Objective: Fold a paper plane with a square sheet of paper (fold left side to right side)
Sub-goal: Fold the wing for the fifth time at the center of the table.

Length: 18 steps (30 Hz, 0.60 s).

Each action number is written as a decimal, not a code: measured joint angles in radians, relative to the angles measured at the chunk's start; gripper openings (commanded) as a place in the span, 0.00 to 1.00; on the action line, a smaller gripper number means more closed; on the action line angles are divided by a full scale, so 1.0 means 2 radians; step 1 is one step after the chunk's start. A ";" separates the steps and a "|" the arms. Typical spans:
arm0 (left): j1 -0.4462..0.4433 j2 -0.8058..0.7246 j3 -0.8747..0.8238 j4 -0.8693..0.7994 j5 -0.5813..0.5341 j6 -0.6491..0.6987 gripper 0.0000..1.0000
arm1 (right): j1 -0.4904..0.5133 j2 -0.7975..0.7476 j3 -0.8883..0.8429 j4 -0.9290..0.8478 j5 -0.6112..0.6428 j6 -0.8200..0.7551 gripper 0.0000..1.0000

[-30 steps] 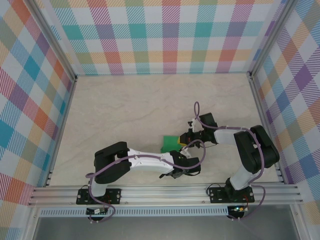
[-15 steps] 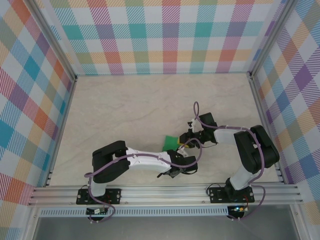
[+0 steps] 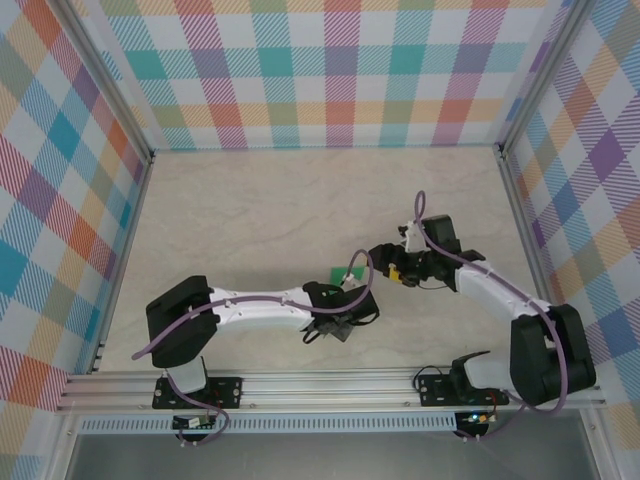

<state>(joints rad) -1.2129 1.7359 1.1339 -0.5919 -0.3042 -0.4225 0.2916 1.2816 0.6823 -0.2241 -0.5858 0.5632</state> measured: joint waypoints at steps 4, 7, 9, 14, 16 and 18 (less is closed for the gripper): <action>0.018 0.000 -0.014 0.020 0.038 0.000 0.00 | -0.006 -0.017 -0.007 -0.017 0.008 -0.003 0.92; 0.030 -0.001 -0.024 0.039 0.066 -0.003 0.00 | -0.006 -0.017 -0.022 -0.021 0.009 -0.003 0.92; 0.042 -0.004 -0.034 0.057 0.088 -0.005 0.00 | -0.006 -0.016 -0.033 -0.021 0.007 -0.003 0.92; 0.079 -0.021 -0.075 0.110 0.147 -0.017 0.00 | -0.005 -0.005 -0.050 -0.018 -0.007 -0.001 0.92; 0.093 -0.029 -0.093 0.134 0.168 -0.022 0.00 | -0.005 -0.002 -0.055 -0.012 -0.011 -0.001 0.92; 0.107 -0.037 -0.110 0.159 0.190 -0.031 0.00 | -0.004 -0.001 -0.059 -0.007 -0.013 0.001 0.92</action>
<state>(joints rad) -0.9989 1.6623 0.9146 -0.2741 0.0753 -0.4835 0.2829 1.2797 0.5644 -0.2375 -0.6117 0.5659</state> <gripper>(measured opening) 0.042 0.924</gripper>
